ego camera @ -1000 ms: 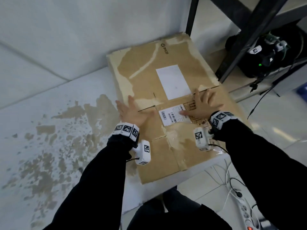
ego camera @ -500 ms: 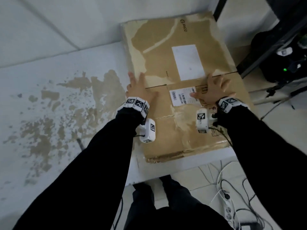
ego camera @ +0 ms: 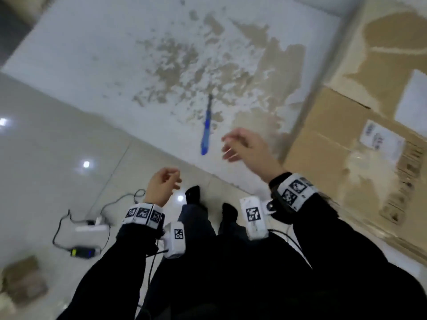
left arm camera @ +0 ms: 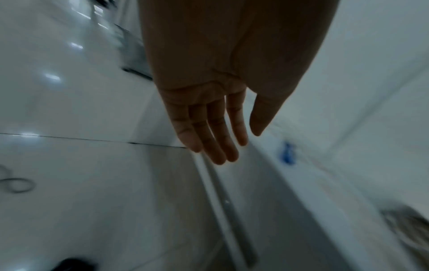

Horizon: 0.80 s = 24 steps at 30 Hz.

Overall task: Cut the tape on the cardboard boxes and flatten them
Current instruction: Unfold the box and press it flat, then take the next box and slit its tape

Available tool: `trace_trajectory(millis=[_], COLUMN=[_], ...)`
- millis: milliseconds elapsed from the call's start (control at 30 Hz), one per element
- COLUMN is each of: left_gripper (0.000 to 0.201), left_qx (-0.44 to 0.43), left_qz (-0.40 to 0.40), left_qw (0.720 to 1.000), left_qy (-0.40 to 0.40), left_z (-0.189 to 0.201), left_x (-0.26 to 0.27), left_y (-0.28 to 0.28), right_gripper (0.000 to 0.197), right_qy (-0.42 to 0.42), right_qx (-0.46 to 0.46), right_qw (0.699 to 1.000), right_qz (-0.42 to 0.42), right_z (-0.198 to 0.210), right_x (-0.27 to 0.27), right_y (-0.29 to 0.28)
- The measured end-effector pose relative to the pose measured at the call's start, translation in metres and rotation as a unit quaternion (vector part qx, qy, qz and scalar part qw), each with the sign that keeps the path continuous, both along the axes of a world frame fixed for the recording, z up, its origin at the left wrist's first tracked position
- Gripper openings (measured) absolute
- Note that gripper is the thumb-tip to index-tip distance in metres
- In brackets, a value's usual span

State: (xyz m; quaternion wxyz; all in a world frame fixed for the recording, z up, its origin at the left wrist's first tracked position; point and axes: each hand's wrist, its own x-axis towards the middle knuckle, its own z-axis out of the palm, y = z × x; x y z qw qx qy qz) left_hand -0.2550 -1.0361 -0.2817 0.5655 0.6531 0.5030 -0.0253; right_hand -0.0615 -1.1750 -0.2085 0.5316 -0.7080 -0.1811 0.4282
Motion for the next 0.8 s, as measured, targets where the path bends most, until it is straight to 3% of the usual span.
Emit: trace_trajectory(millis=[100, 167, 233, 267, 333, 467, 533, 667, 800], left_gripper=[0.009, 0.01, 0.013, 0.02, 0.029, 0.03, 0.028, 0.021, 0.014], left_qx=[-0.035, -0.046, -0.072, -0.092, -0.16, -0.303, -0.274, -0.134, -0.135], left_qz=[0.154, 0.237, 0.298, 0.316, 0.34, 0.372, 0.371, 0.34, 0.307], left_qw=[0.987, 0.969, 0.947, 0.935, 0.907, 0.849, 0.861, 0.903, 0.926], left_qy=[0.036, 0.055, 0.097, 0.13, 0.191, 0.222, 0.215, 0.226, 0.173], left_z=[-0.032, -0.053, -0.073, -0.082, -0.094, -0.082, -0.077, -0.087, -0.09], left_x=[-0.072, -0.114, -0.157, -0.178, -0.219, -0.271, -0.289, -0.306, -0.288], left_y=[0.028, 0.047, 0.064, 0.072, 0.083, 0.128, 0.17, 0.255, 0.332], right_gripper=[0.009, 0.01, 0.012, 0.014, 0.012, 0.013, 0.012, 0.029, 0.031], right_qy=[0.059, 0.09, 0.121, 0.125, 0.122, 0.087, 0.078, 0.095, 0.105], right_qx=[-0.06, -0.116, -0.189, -0.223, -0.268, -0.358, -0.391, -0.427, -0.45], right_qw=[0.969, 0.921, 0.877, 0.868, 0.877, 0.895, 0.888, 0.882, 0.875], right_qz=[0.233, 0.361, 0.425, 0.427, 0.379, 0.252, 0.229, 0.176, 0.143], right_z=[-0.028, -0.05, -0.071, -0.083, -0.104, -0.135, -0.148, -0.162, -0.167], right_x=[-0.064, -0.097, -0.119, -0.127, -0.139, -0.148, -0.151, -0.156, -0.163], right_y=[0.062, 0.097, 0.134, 0.152, 0.19, 0.256, 0.283, 0.337, 0.396])
